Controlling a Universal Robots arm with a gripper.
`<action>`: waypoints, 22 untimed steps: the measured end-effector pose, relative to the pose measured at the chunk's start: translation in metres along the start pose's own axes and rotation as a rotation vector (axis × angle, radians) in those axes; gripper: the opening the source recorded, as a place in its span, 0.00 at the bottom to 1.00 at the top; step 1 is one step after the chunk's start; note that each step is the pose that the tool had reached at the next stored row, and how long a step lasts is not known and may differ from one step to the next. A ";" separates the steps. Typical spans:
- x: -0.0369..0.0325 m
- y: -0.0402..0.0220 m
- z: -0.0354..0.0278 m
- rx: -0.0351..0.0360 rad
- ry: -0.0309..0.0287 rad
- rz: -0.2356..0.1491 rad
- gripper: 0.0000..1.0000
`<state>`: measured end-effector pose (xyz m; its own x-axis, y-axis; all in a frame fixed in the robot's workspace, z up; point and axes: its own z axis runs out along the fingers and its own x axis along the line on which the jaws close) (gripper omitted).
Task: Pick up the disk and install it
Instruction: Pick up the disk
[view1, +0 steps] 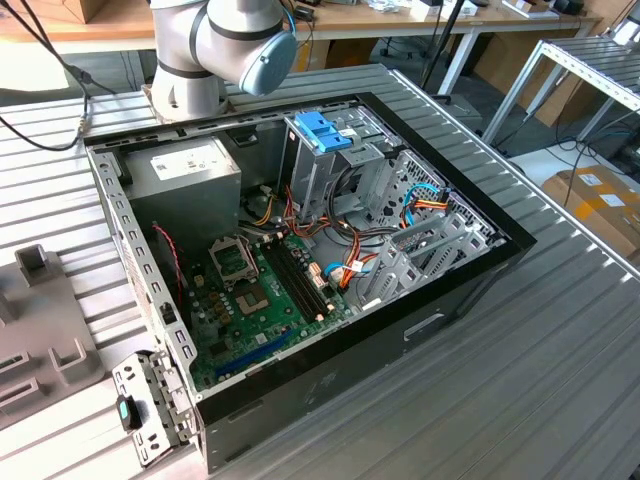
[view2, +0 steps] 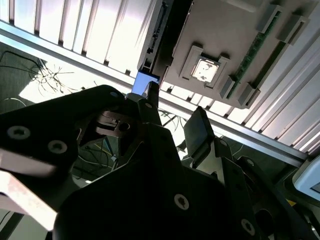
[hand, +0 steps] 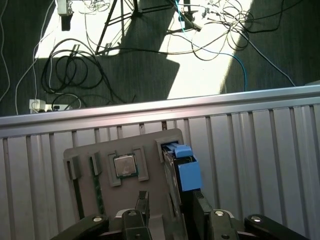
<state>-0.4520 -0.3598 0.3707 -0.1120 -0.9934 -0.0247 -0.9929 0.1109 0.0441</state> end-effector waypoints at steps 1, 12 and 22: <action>0.0000 0.0001 0.0001 0.0000 0.0000 0.000 0.48; 0.0003 0.0024 0.0016 0.0001 0.0000 0.000 0.48; 0.0005 0.0036 0.0028 0.0001 0.0000 0.000 0.48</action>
<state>-0.4557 -0.3599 0.3681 -0.1120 -0.9934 -0.0247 -0.9929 0.1108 0.0440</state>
